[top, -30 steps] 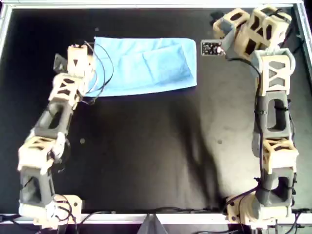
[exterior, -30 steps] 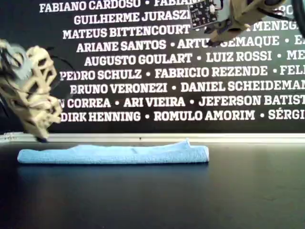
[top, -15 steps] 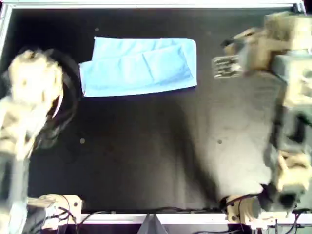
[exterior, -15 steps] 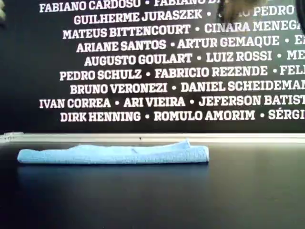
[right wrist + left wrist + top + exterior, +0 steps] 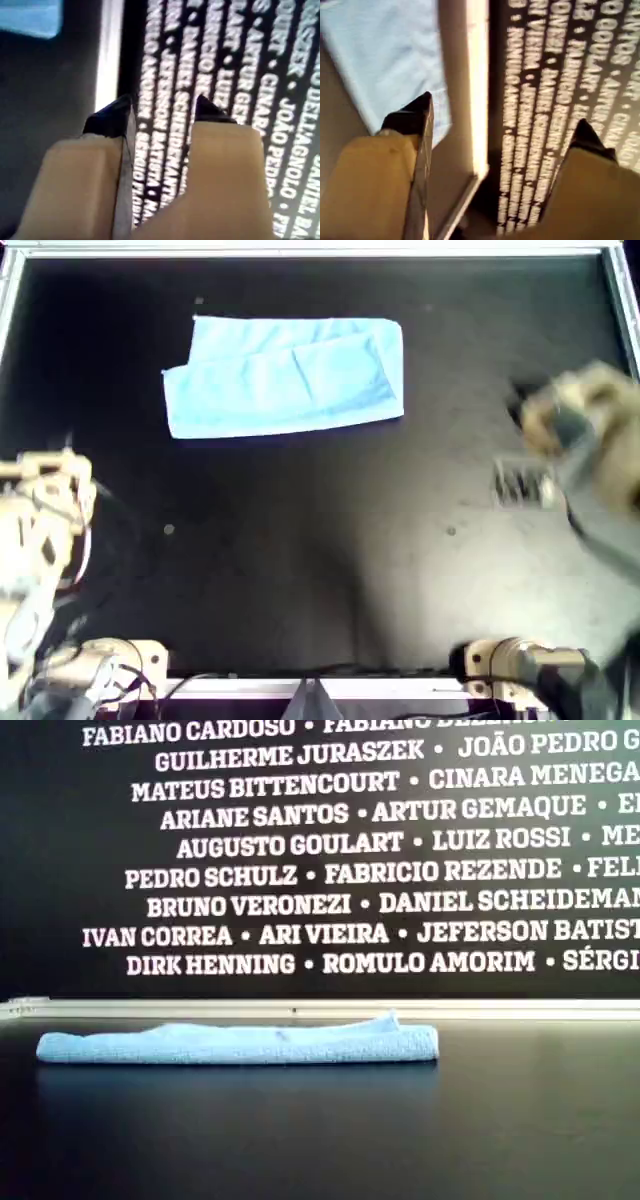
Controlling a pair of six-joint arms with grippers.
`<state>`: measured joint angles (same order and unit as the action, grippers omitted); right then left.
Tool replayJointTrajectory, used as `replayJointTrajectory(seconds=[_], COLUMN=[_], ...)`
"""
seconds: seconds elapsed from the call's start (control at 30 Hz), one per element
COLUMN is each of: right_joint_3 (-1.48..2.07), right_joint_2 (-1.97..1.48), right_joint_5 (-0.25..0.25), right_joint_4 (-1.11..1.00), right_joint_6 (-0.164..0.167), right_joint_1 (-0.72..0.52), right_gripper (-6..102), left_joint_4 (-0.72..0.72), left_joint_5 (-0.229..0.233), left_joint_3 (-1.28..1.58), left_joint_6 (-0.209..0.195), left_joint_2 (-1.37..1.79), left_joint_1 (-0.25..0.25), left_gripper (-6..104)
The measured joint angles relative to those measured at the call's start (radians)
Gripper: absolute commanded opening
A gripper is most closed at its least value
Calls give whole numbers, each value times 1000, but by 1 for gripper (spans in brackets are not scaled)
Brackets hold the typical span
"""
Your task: Fold a cloth
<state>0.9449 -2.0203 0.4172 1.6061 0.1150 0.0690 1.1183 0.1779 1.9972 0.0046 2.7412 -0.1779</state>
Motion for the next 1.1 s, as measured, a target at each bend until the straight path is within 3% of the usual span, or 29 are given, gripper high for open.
replayJointTrajectory(seconds=[0.13, 0.33, 0.53, 0.73, 1.1], right_joint_3=[390, 976, 1422, 1618, 1710], right_joint_2=[-229, -423, -495, -502, -500], right_joint_5=[-3, -3, -3, -3, -2], right_joint_4=[-98, -511, -891, -1088, -1212], right_joint_6=[11, 11, 11, 11, 11], right_joint_1=[-29, -130, -140, -138, -143], right_gripper=[50, 50, 50, 50, 50], left_joint_4=[48, 41, -158, -337, -373], left_joint_5=[-3, -3, 0, 0, -3], left_joint_3=[43, 183, 390, 572, 687], left_joint_6=[0, 0, 0, 0, 0], left_joint_2=[66, 78, 78, 78, 71], left_joint_1=[0, 0, 0, 0, 0], left_gripper=[97, 97, 97, 97, 97])
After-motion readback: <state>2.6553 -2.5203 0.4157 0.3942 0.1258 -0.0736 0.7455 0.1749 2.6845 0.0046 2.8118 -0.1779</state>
